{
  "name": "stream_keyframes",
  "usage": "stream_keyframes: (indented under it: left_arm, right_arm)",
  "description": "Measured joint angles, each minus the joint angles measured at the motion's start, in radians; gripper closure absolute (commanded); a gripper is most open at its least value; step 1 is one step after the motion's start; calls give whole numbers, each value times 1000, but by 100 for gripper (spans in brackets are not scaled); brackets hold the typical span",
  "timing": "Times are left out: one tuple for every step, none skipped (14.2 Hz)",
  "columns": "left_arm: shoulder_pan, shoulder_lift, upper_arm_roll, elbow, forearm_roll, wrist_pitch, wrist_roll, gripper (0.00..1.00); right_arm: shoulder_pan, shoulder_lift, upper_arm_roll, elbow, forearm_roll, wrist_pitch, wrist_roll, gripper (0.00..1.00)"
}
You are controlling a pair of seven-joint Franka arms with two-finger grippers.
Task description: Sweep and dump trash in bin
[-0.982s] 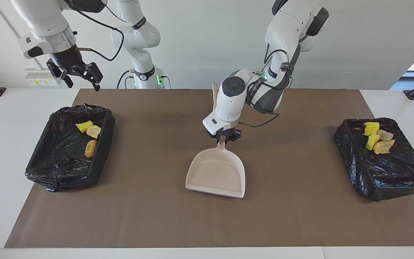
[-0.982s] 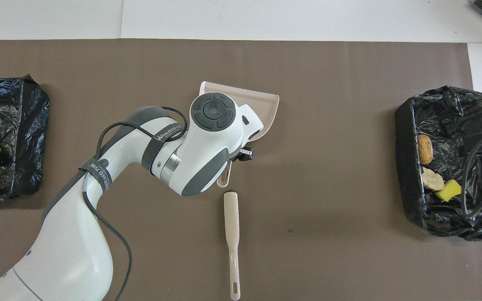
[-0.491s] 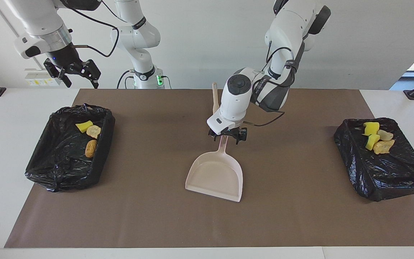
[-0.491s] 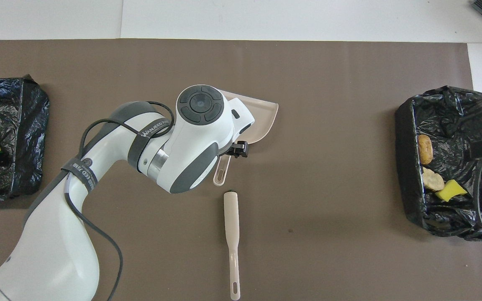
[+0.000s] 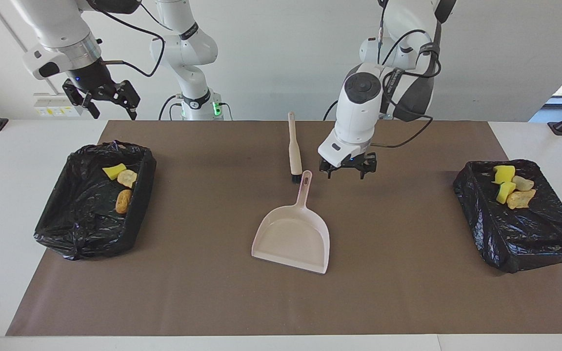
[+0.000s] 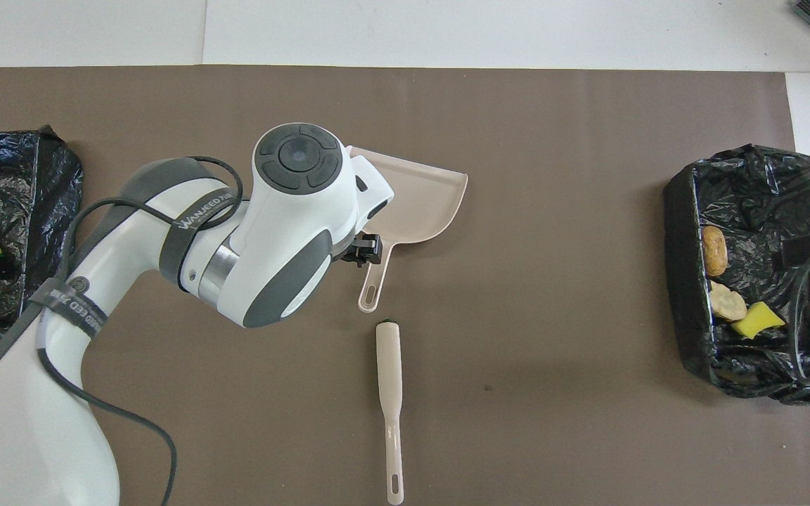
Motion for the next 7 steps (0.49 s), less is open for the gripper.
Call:
stream_keyframes:
  left_arm:
    - [1,-58,33,-41,0,-3,20,0]
    - [2,-118,66,-79,-1,-9,42,0]
    - [2,-169,98,-106,-5,-22,73,0]
    - [3,-213,129,-124,-21,-41,113,0]
    - [3,-249,166,-134,-50,-53,160,0]
    - [3,-277,211,-136,-86,-58,224,0]
    - [3,-297,261,-130,-113,-70,296,0]
  right_arm:
    - [0,0,0,0,-2,0,0,0]
    - [1,0,0,0,-10,0,0,0]
    - [1,0,0,-1,-19,1,0,0]
    - [1,0,1,-1,-25,3,0,0]
    - [2,0,1,-1,-27,4,0,0]
    - [3,0,1,-1,-28,4,0,0]
    - [4,0,1,-1,-28,4,0,0]
